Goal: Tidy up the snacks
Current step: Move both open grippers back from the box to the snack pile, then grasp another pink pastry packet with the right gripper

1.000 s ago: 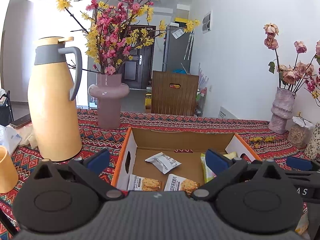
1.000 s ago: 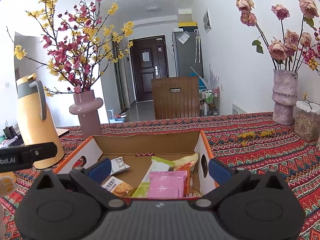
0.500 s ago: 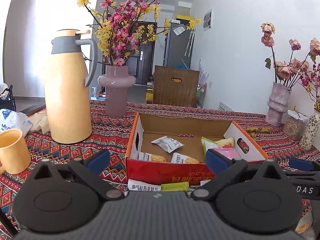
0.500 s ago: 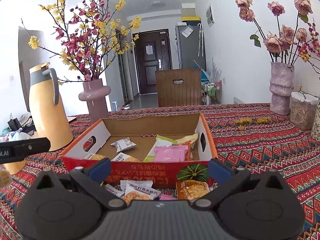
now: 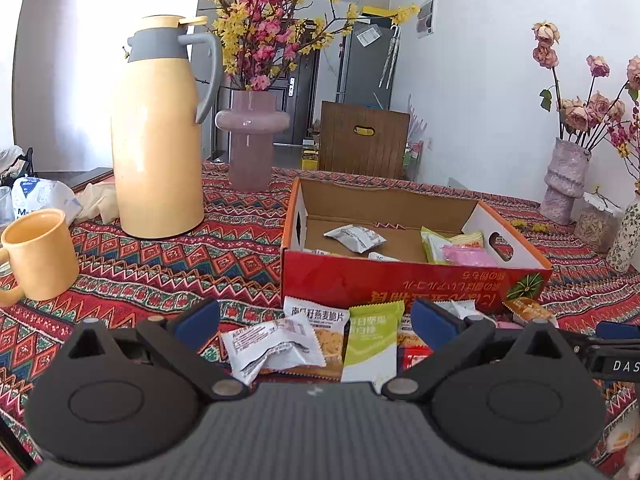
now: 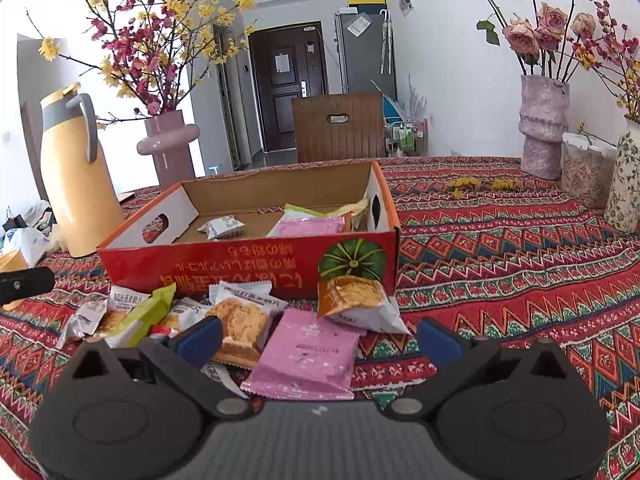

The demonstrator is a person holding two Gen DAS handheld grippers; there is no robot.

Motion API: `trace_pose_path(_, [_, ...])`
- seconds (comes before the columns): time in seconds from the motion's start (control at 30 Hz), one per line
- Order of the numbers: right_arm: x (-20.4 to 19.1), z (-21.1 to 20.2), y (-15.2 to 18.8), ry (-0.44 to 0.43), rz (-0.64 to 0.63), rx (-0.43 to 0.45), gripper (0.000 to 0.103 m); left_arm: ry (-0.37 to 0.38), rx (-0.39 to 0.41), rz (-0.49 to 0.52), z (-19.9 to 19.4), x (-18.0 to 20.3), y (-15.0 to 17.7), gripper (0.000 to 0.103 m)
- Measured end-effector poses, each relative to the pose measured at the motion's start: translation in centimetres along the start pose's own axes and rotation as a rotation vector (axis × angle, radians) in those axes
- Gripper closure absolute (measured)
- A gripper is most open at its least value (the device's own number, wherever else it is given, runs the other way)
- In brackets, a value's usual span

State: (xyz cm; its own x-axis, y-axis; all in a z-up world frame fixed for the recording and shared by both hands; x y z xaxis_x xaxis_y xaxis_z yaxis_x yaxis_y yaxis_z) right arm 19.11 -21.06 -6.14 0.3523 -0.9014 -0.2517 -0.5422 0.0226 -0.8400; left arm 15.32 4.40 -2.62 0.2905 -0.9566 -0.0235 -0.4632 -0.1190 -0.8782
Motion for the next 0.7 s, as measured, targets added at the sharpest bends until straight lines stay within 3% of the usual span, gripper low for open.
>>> trace_pose_path(0.3, [1.5, 0.7, 2.4, 0.007, 0.043, -0.060, 0.000, -0.023, -0.052, 0.006, 0.3, -1.9, 2.6, 0.000])
trace_pose_path(0.7, [1.4, 2.0, 1.4, 0.009, 0.045, -0.061, 0.002, -0.014, -0.064, 0.002, 0.6, -2.0, 3.0, 0.000])
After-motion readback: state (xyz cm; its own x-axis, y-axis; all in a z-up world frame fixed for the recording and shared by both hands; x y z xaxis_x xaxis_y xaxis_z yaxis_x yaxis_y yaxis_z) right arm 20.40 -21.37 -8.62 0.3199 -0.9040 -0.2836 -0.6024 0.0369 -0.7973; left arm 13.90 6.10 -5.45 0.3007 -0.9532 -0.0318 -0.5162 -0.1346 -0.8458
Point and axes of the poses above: each gripper's, at about its wrist camera, not at the fingertips, and z roughly the way its jaws point, x to its right, y to its underside, the point moved 10 cm from there along z, roughly the way its jaws point, and after that the axes turned 14 degrees about -y, right-handed, at the moved point
